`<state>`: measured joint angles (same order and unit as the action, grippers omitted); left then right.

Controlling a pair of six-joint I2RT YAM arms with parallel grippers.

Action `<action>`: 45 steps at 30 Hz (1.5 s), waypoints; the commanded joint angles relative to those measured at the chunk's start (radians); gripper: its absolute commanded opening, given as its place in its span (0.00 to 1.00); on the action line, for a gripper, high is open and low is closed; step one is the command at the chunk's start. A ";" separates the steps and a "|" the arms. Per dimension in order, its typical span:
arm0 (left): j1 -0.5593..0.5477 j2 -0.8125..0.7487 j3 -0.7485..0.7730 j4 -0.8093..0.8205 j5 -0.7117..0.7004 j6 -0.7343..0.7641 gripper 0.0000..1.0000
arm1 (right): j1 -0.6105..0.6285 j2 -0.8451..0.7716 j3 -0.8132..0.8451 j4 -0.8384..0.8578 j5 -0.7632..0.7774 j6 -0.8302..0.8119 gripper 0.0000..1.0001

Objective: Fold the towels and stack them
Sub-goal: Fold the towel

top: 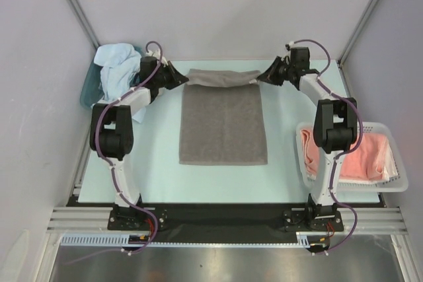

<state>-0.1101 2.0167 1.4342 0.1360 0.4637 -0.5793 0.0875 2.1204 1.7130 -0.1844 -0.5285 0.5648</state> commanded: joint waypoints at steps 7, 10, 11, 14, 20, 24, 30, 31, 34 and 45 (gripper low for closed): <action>-0.028 -0.249 -0.234 -0.024 -0.013 -0.007 0.00 | 0.008 -0.221 -0.282 -0.041 -0.022 -0.016 0.00; -0.049 -0.282 -0.303 -0.039 -0.023 -0.002 0.00 | 0.018 -0.257 -0.349 -0.058 -0.019 -0.028 0.00; -0.056 -0.301 -0.322 -0.039 -0.030 -0.001 0.00 | 0.020 -0.276 -0.366 -0.056 -0.019 -0.031 0.00; -0.083 -0.326 -0.385 -0.053 -0.055 -0.001 0.00 | 0.029 -0.310 -0.438 -0.055 -0.002 -0.039 0.00; -0.117 -0.407 -0.504 -0.052 -0.102 -0.019 0.00 | 0.049 -0.372 -0.547 -0.073 0.013 -0.065 0.00; -0.119 -0.467 -0.572 -0.075 -0.126 -0.017 0.00 | 0.057 -0.413 -0.598 -0.082 0.028 -0.071 0.00; -0.119 -0.567 -0.613 -0.128 -0.151 -0.004 0.00 | 0.069 -0.471 -0.639 -0.113 0.064 -0.082 0.00; -0.119 -0.575 -0.615 -0.142 -0.158 -0.002 0.00 | 0.069 -0.479 -0.639 -0.121 0.070 -0.083 0.00; -0.119 -0.599 -0.630 -0.185 -0.165 0.006 0.00 | 0.072 -0.508 -0.658 -0.142 0.087 -0.095 0.00; -0.119 -0.734 -0.777 -0.202 -0.185 -0.002 0.01 | 0.104 -0.614 -0.763 -0.191 0.157 -0.126 0.00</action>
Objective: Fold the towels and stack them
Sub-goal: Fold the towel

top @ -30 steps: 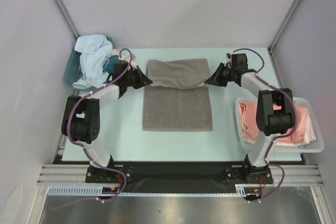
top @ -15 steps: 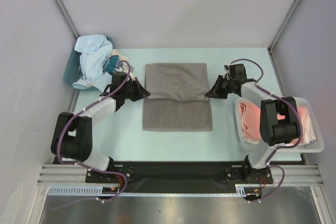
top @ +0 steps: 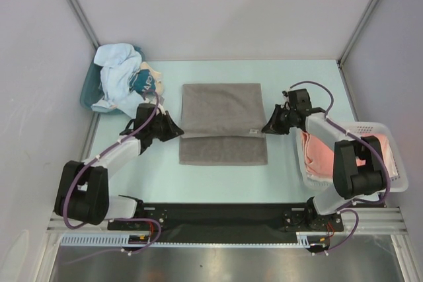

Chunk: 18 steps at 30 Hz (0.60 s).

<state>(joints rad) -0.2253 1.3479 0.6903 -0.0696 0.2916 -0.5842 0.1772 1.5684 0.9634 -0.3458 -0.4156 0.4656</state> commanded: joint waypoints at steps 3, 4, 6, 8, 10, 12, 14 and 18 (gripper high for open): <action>-0.005 -0.093 -0.070 0.007 -0.009 0.003 0.02 | 0.024 -0.071 -0.031 -0.039 0.058 -0.036 0.00; -0.006 -0.107 -0.080 0.008 -0.006 0.003 0.01 | 0.033 -0.079 -0.038 -0.039 0.061 -0.036 0.00; -0.011 -0.121 -0.103 0.013 0.000 0.003 0.00 | 0.042 -0.082 -0.060 -0.035 0.070 -0.033 0.00; -0.016 -0.141 -0.120 0.016 0.001 0.001 0.00 | 0.065 -0.087 -0.069 -0.033 0.084 -0.031 0.00; -0.025 -0.151 -0.141 0.021 0.007 -0.002 0.00 | 0.080 -0.090 -0.080 -0.038 0.103 -0.030 0.00; -0.032 -0.167 -0.158 0.022 0.012 -0.003 0.00 | 0.096 -0.094 -0.086 -0.042 0.115 -0.028 0.00; -0.039 -0.177 -0.166 0.019 0.012 -0.002 0.00 | 0.105 -0.100 -0.089 -0.045 0.124 -0.031 0.00; -0.039 -0.217 -0.178 -0.002 0.014 -0.002 0.00 | 0.116 -0.122 -0.095 -0.073 0.155 -0.038 0.00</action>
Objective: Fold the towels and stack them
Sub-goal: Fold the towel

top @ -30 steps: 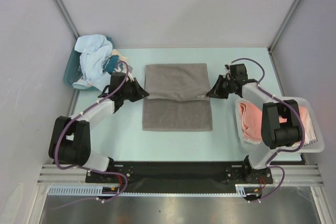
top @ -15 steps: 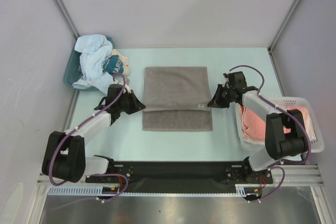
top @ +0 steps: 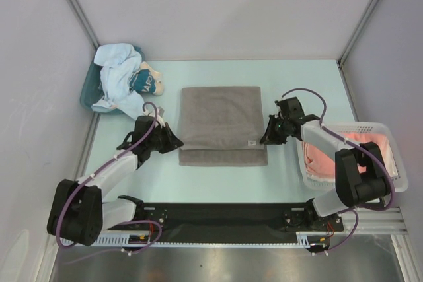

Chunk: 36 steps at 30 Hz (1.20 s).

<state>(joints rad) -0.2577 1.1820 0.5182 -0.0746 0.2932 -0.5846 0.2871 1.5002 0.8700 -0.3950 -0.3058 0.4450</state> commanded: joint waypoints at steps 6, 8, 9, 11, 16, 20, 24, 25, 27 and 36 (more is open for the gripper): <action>-0.006 -0.102 -0.017 -0.033 0.018 0.006 0.00 | 0.006 -0.100 0.003 -0.067 0.063 -0.028 0.00; -0.006 -0.122 -0.017 -0.050 0.020 0.008 0.00 | 0.007 -0.120 0.003 -0.080 0.063 -0.028 0.00; -0.006 -0.130 -0.014 -0.054 0.021 0.009 0.00 | 0.009 -0.126 0.004 -0.087 0.066 -0.028 0.00; -0.006 -0.157 -0.014 -0.071 0.021 0.011 0.00 | 0.007 -0.147 0.004 -0.094 0.068 -0.026 0.00; -0.006 -0.189 -0.013 -0.100 0.024 0.019 0.00 | 0.021 -0.176 0.003 -0.111 0.080 -0.023 0.00; -0.006 -0.206 -0.047 -0.087 0.037 0.009 0.00 | 0.035 -0.186 -0.023 -0.107 0.089 -0.016 0.00; -0.006 -0.213 -0.082 -0.076 0.040 0.005 0.00 | 0.064 -0.182 -0.048 -0.097 0.096 -0.008 0.00; -0.006 -0.211 -0.087 -0.074 0.041 0.005 0.00 | 0.070 -0.182 -0.052 -0.096 0.099 -0.006 0.00; -0.006 -0.213 -0.104 -0.067 0.046 0.005 0.00 | 0.078 -0.184 -0.065 -0.094 0.103 -0.003 0.00; -0.006 -0.237 -0.113 -0.094 0.044 -0.001 0.00 | 0.084 -0.202 -0.077 -0.125 0.114 -0.009 0.00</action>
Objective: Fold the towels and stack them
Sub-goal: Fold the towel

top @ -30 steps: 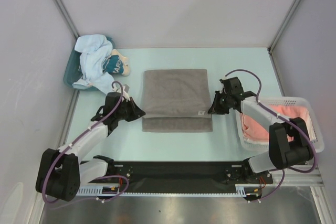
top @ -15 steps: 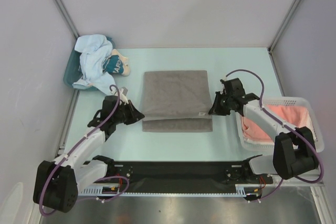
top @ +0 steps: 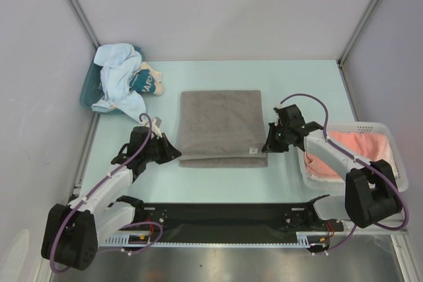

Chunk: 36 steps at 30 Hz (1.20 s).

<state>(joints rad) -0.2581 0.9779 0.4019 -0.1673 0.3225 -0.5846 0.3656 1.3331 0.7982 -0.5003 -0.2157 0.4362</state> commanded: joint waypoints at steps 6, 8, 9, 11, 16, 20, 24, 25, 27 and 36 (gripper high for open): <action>-0.006 -0.054 -0.001 -0.026 0.018 -0.017 0.00 | 0.010 -0.058 -0.008 -0.046 0.033 -0.004 0.00; -0.006 -0.065 -0.006 -0.031 0.018 -0.023 0.00 | 0.012 -0.067 -0.013 -0.050 0.036 -0.004 0.00; -0.004 -0.074 -0.011 -0.035 0.013 -0.033 0.00 | 0.013 -0.075 -0.017 -0.053 0.036 -0.002 0.00; -0.006 -0.081 -0.011 -0.046 0.001 -0.047 0.00 | 0.016 -0.078 -0.025 -0.058 0.039 -0.002 0.00; -0.006 -0.068 -0.057 -0.025 0.009 -0.093 0.00 | 0.033 -0.065 -0.066 -0.032 0.036 0.007 0.00; -0.006 -0.041 -0.101 0.037 0.027 -0.115 0.09 | 0.055 -0.035 -0.100 0.014 0.039 0.027 0.04; -0.006 -0.008 -0.133 0.081 0.041 -0.121 0.19 | 0.078 -0.037 -0.109 0.025 0.073 0.048 0.23; -0.006 -0.008 -0.136 0.089 0.039 -0.121 0.20 | 0.076 -0.043 -0.111 0.025 0.081 0.053 0.28; -0.006 -0.016 -0.138 0.091 0.041 -0.120 0.22 | 0.079 -0.061 -0.113 0.016 0.102 0.055 0.32; -0.007 -0.091 -0.117 0.043 0.032 -0.115 0.29 | 0.079 -0.118 -0.103 -0.009 0.160 0.075 0.36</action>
<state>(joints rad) -0.2596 0.9112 0.2672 -0.1329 0.3443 -0.6903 0.4393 1.2472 0.6846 -0.5049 -0.0929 0.4957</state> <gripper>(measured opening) 0.290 0.355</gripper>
